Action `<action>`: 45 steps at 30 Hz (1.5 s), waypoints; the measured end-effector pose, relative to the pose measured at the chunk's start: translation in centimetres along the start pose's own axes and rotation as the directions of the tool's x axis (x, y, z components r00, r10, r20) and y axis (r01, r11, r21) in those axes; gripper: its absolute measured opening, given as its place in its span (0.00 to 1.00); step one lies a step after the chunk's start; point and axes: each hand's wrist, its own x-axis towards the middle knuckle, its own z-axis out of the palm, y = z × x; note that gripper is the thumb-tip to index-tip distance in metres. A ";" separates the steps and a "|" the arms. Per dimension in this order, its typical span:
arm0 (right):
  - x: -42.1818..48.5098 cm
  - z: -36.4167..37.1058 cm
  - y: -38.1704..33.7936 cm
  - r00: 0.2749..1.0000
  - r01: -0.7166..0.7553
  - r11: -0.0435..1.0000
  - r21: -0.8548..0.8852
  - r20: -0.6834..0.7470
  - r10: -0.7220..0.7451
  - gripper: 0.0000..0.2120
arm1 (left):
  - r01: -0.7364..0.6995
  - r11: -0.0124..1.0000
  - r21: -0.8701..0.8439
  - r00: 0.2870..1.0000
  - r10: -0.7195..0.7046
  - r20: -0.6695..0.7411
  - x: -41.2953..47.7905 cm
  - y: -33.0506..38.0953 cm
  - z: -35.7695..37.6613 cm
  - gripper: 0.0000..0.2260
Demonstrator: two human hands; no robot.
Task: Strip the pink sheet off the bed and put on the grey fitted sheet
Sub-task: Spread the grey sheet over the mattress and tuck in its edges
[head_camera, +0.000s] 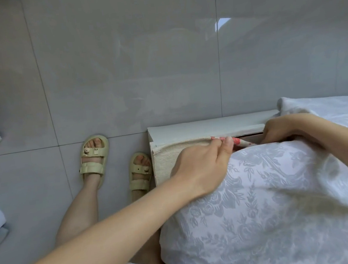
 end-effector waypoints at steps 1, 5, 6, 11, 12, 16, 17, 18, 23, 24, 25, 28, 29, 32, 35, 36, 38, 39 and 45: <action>0.2 0.0 -0.1 1.000 0.004 1.000 0.009 -0.022 -0.003 0.20 | -0.002 1.000 -0.002 1.000 0.002 -0.007 0.0 0.0 0.0 0.22; 1.9 0.7 -0.6 0.987 0.091 0.994 0.056 -0.141 -0.082 0.15 | 0.002 1.000 -0.022 1.000 -0.002 -0.016 0.8 -0.7 -0.1 0.18; 2.2 0.8 -0.6 0.980 0.122 0.990 0.072 -0.165 -0.109 0.11 | -0.006 1.000 -0.021 1.000 0.006 -0.030 0.8 -0.8 0.0 0.18; 2.7 1.7 -0.1 0.890 0.123 0.991 0.055 -0.447 -0.086 0.07 | -0.011 0.999 -0.030 0.997 0.009 -0.073 0.5 -0.6 0.4 0.16; 3.1 1.8 0.1 0.838 0.096 0.994 0.055 -0.543 -0.050 0.07 | -0.012 1.000 -0.028 0.997 0.010 -0.076 0.5 -0.6 0.4 0.15; 4.2 0.3 1.1 0.723 0.059 0.968 0.245 -0.679 0.128 0.10 | 0.006 1.000 -0.008 0.999 -0.006 -0.053 1.1 -1.1 0.5 0.14; 4.3 0.1 1.3 0.785 0.101 0.962 0.253 -0.614 0.079 0.10 | 0.011 1.000 -0.010 0.999 -0.012 -0.043 1.2 -1.2 0.4 0.15; 4.5 0.3 1.5 0.840 0.155 0.954 0.258 -0.543 0.010 0.10 | 0.012 1.000 -0.007 0.999 -0.013 -0.032 1.3 -1.3 0.4 0.15; 1.7 1.7 1.5 0.846 0.429 0.772 0.470 -0.508 -0.161 0.08 | 0.068 0.997 0.034 0.992 -0.071 0.106 2.7 -1.9 0.0 0.22; 0.9 2.1 1.8 0.849 0.458 0.702 0.545 -0.501 -0.165 0.07 | 0.076 0.997 0.023 0.986 -0.078 0.145 3.1 -2.0 -0.3 0.24; 0.1 2.4 2.1 0.857 0.477 0.628 0.615 -0.485 -0.176 0.05 | 0.082 0.997 -0.011 0.981 -0.079 0.179 3.7 -2.1 -0.6 0.26; -1.0 3.2 3.1 0.884 0.467 0.387 0.795 -0.428 -0.188 0.08 | 0.119 0.974 -0.195 0.969 -0.071 0.235 5.7 -1.5 -1.2 0.27; -1.3 3.2 3.3 0.892 0.452 0.350 0.821 -0.418 -0.171 0.09 | 0.138 0.955 -0.261 0.963 -0.068 0.260 6.4 -1.1 -1.1 0.27; -2.0 3.0 3.1 0.900 0.436 0.349 0.829 -0.396 -0.185 0.14 | 0.214 0.892 -0.399 0.927 -0.056 0.371 8.2 0.0 -0.1 0.30; -2.2 2.8 3.0 0.900 0.432 0.356 0.829 -0.370 -0.230 0.16 | 0.291 0.874 -0.390 0.895 -0.104 0.434 9.7 0.1 1.2 0.31; -2.2 2.7 3.0 0.898 0.438 0.370 0.820 -0.378 -0.226 0.16 | 0.330 0.849 -0.413 0.880 -0.118 0.461 10.0 -0.1 1.6 0.31; -2.2 2.6 3.1 0.879 0.476 0.418 0.774 -0.425 -0.214 0.15 | 0.421 0.774 -0.472 0.840 -0.137 0.525 10.1 -0.4 2.1 0.31; -2.3 2.4 3.1 0.871 0.492 0.421 0.762 -0.433 -0.232 0.16 | 0.455 0.747 -0.485 0.819 -0.137 0.558 10.1 -0.4 2.1 0.31; -2.8 0.8 3.0 0.933 0.323 0.693 0.645 -0.094 -0.348 0.26 | 0.526 0.747 -0.406 0.692 -0.098 0.716 10.1 0.3 2.4 0.31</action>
